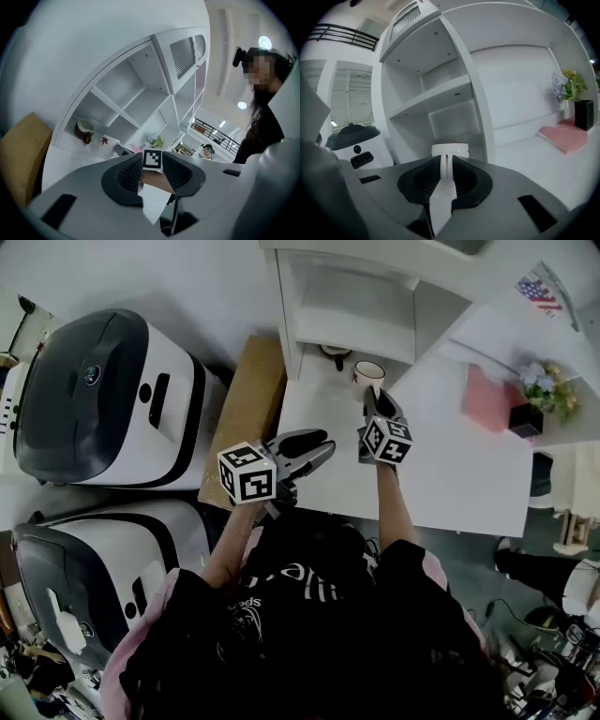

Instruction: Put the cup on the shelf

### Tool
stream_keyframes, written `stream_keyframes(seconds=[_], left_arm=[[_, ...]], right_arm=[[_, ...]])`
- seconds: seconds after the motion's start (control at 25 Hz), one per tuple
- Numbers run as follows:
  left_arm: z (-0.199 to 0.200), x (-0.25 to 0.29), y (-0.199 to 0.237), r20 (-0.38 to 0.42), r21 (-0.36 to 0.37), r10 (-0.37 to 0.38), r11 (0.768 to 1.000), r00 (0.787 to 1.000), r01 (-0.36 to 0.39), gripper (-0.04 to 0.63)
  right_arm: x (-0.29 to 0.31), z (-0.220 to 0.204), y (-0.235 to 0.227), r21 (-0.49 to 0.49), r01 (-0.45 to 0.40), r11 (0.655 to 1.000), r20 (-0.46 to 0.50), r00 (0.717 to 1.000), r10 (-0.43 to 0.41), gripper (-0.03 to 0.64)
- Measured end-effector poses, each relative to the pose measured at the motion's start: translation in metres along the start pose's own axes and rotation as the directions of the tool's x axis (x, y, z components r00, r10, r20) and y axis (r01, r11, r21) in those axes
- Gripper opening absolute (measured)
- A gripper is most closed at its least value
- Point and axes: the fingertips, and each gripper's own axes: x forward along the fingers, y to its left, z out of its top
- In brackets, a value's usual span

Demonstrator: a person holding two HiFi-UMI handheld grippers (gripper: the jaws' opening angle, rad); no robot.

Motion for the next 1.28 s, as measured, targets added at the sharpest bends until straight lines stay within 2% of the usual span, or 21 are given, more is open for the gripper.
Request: stream_keyframes(seconds=[0.16,0.36,0.6,0.76,1.28], left_arm=[[-0.003,-0.003,0.005,-0.026,0.016,0.007,1.000,1.000,-0.007,0.122],[-0.003,-0.007,0.014,-0.036,-0.003,0.006,1.000,0.999,-0.006,0.120],[0.001,-0.010,0.022,-0.031,-0.016,0.005,1.000,1.000,-0.005,0.120],[0.002,-0.012,0.027,-0.034,-0.024,0.010,1.000,0.999,-0.011,0.120],[0.001,-0.024,0.037,-0.029,-0.062,0.035,0.997,0.999,-0.036,0.120]], right_arm=[[0.023,-0.012,-0.015,-0.017,0.047,0.999,-0.048,0.998,-0.047,0.084],[0.041,-0.010,-0.025,-0.001,0.099,0.995,-0.029,0.995,-0.099,0.084],[0.053,-0.010,-0.023,-0.092,0.139,0.986,0.037,0.990,-0.136,0.084],[0.064,-0.016,-0.028,-0.121,0.163,0.979,0.016,0.987,-0.163,0.084],[0.106,-0.008,-0.040,-0.157,0.149,0.976,-0.046,0.986,-0.158,0.084]])
